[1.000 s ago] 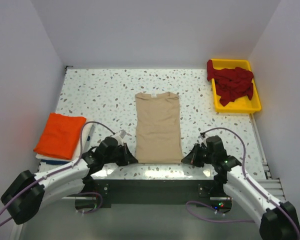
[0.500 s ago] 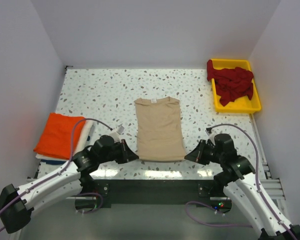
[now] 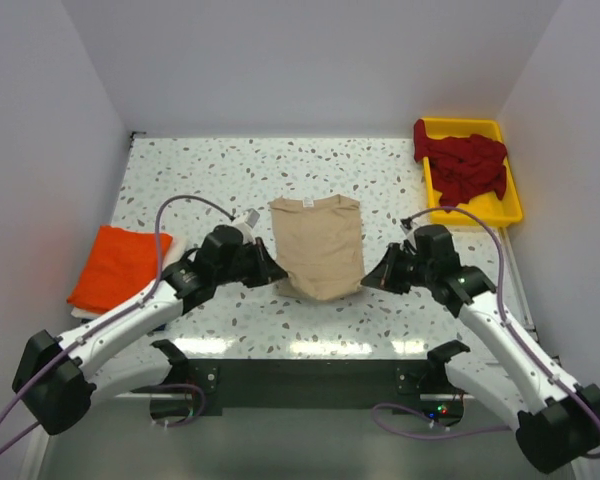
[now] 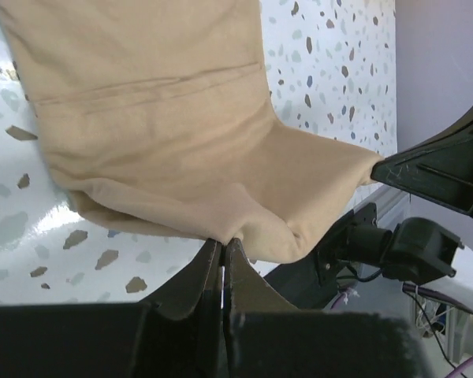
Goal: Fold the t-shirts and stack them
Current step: Fold the tshirt
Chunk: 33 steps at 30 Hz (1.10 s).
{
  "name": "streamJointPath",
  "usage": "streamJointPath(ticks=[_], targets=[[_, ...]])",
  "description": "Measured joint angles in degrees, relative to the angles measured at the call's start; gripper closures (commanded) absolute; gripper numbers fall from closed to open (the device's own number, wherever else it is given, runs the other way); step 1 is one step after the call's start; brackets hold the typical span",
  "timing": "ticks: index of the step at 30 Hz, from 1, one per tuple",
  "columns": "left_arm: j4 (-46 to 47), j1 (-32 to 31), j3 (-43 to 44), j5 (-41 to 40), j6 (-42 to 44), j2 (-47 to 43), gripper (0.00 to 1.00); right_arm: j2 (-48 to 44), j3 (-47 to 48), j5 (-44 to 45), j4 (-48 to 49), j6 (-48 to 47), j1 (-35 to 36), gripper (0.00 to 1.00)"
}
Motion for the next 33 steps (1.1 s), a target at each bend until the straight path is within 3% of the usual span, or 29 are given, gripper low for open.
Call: streamJointPath(ticks=[5,12,33], targets=[[1.9,6.9,8.2,3.9,3.5,11.1,1.0,13.4,6.7,0.8,6.1,-0.3,0.0,1.0],[5.9,11.7,17.0,9.4,5.0,23.3,1.0,28.0,17.6,1.6,11.2,-1.0,-0.3,1.0],[10.0,24.0,39.7,18.1,3.0,45.9,1.0,56.0,44.7,-1.7,14.2,-1.4,-9.2,1.0]])
